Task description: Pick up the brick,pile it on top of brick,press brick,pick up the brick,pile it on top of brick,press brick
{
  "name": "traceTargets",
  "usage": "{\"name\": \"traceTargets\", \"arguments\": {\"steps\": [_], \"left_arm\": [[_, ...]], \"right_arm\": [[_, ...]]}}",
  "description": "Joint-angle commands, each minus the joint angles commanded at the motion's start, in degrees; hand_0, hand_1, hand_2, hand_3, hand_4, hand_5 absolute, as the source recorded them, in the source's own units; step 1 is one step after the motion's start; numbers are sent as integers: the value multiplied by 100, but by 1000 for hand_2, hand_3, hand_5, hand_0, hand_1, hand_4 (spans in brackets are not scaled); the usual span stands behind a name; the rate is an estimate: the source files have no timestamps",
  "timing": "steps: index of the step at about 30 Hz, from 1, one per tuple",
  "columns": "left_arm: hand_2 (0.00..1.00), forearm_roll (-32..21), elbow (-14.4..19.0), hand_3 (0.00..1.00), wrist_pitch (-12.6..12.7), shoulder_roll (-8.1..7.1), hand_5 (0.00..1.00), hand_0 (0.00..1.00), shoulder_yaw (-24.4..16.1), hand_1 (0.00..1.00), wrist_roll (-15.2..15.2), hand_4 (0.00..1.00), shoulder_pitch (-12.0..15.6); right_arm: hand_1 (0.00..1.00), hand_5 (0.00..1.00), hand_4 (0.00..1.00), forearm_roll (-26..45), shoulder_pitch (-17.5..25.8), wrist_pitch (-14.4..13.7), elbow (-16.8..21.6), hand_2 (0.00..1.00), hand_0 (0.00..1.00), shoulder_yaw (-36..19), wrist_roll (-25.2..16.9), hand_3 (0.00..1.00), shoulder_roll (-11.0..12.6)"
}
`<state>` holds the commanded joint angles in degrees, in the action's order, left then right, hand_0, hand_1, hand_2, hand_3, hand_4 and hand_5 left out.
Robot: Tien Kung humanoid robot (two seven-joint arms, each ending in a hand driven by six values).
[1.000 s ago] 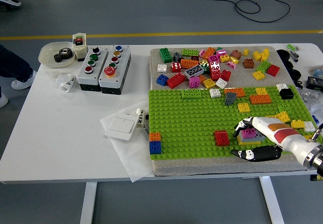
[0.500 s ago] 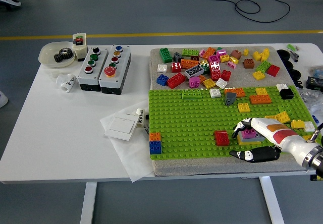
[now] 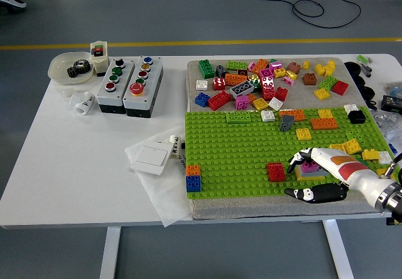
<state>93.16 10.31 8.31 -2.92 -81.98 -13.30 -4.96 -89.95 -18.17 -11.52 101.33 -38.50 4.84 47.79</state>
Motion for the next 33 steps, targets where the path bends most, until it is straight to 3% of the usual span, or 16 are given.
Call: {"name": "traceTargets", "arguments": {"steps": [13, 18, 22, 33], "left_arm": [[833, -35, 0, 619, -3, -8, 674, 762, 42, 798, 13, 646, 0], [833, -51, 0, 619, -4, -13, 674, 762, 48, 799, 17, 647, -6], [832, -62, 0, 619, -6, -19, 673, 762, 56, 798, 19, 646, -10], [832, -84, 0, 620, -8, -29, 672, 762, 72, 798, 23, 646, -21]], "right_arm": [[672, 502, 877, -243, 70, 42, 59, 719, 689, -259, 120, 560, 85], [664, 503, 879, -1182, 121, 451, 59, 711, 672, -563, 508, 559, 141], [658, 504, 880, -1526, 99, 685, 59, 708, 670, -617, 621, 550, 179], [660, 506, 881, -1565, 172, 594, 59, 708, 669, -616, 586, 548, 182]]}}
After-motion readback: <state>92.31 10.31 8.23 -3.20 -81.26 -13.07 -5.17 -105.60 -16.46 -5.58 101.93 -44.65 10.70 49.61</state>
